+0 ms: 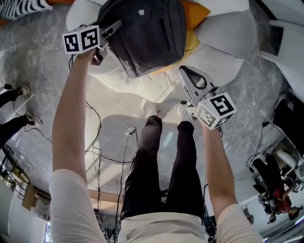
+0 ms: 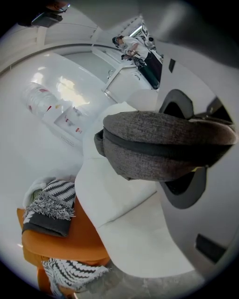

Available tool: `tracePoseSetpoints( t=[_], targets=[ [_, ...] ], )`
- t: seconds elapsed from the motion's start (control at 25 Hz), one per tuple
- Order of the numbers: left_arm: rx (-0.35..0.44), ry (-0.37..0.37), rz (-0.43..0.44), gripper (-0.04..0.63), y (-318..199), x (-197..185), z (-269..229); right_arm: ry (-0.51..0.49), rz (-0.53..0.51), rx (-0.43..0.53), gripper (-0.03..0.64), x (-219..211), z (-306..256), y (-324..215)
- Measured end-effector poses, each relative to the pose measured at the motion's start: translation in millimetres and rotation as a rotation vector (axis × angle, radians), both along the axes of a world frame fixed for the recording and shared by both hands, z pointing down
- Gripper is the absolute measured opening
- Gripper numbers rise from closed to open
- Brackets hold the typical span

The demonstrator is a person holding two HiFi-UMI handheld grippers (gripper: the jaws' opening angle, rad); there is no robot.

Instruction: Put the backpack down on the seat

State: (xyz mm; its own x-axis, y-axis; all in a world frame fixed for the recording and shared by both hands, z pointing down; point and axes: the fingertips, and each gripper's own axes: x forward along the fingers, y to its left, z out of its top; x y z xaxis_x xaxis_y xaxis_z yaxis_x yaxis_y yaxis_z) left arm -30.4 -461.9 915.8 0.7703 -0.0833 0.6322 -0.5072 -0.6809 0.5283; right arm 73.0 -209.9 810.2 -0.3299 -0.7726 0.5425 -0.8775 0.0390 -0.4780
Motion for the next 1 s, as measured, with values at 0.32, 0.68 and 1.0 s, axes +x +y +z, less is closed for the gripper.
tracePoseSetpoints(
  t=[0.32,0.68,1.0],
  targets=[
    [0.054,-0.057,-0.031,0.270,-5,-12,3,0.007,-0.007,0.004,0.021,1,-1,1],
    [0.086,-0.111,-0.093,0.299,-13,-27,3,0.012,-0.013,-0.004,0.021,1,-2,6],
    [0.103,-0.142,-0.119,0.301,-12,-45,-4,0.013,-0.028,0.005,0.021,-6,-11,4]
  ],
)
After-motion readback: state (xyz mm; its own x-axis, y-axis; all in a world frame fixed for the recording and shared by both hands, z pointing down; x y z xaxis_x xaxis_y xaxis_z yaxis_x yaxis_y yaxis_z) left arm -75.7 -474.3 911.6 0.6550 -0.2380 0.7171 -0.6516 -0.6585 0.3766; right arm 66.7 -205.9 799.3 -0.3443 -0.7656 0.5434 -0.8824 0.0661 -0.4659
